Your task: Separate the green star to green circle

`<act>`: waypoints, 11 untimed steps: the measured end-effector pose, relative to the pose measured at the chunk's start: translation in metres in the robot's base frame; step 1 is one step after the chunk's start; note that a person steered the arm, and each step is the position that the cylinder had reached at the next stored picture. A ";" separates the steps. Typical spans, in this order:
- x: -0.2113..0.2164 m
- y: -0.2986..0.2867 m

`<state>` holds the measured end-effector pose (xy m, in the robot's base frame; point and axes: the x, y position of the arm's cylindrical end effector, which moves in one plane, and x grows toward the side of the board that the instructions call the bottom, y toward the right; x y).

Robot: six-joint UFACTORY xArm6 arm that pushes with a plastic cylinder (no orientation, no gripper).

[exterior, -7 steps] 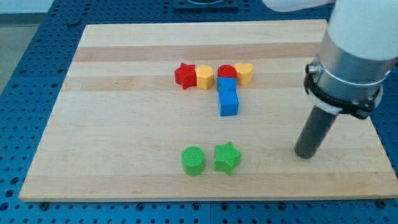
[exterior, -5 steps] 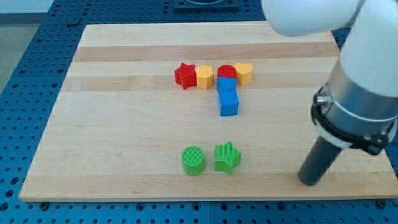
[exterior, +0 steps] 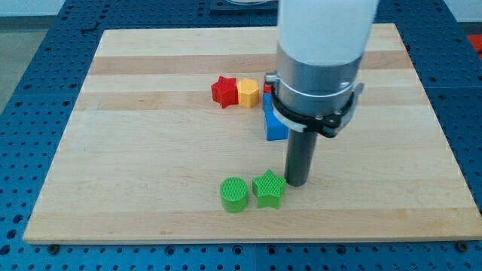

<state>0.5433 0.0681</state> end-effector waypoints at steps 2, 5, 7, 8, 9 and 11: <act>0.041 0.016; 0.031 -0.024; -0.032 -0.040; -0.018 -0.011; 0.013 0.004; 0.058 -0.051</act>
<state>0.6012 0.0171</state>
